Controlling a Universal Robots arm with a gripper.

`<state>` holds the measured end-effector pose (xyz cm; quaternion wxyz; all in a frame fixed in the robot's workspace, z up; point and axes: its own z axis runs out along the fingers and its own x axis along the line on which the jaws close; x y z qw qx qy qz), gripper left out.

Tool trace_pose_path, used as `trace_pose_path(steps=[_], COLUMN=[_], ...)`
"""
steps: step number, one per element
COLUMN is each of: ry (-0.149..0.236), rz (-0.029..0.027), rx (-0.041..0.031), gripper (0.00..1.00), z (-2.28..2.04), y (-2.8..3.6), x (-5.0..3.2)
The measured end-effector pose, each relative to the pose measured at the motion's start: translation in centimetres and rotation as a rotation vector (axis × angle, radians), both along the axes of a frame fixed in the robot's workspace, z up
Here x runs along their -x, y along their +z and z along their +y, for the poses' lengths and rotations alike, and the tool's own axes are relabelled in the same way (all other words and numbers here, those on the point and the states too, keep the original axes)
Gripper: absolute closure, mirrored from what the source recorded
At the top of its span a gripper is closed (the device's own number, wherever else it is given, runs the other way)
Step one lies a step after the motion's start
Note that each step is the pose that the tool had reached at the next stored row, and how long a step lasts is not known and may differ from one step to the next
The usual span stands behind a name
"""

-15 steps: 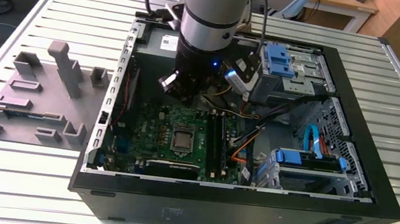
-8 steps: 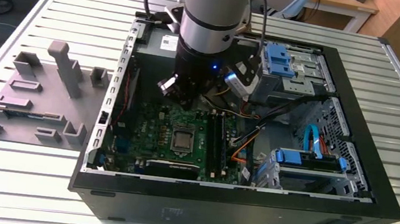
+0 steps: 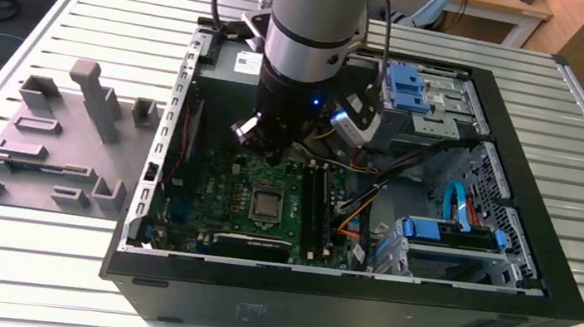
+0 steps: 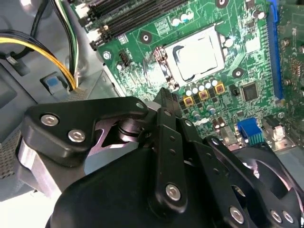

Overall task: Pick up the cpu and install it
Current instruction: 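Close the cpu cover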

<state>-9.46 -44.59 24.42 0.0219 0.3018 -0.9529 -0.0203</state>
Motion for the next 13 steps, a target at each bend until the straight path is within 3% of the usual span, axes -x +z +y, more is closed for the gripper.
trace_pose_path(steps=[5,13], ry=[0.0,0.0], rz=[0.0,-0.0001], rx=[0.0014,0.0017], gripper=[0.89,0.89], z=[-0.62,-2.83], y=[0.0,-0.01], x=[-0.58,-0.68])
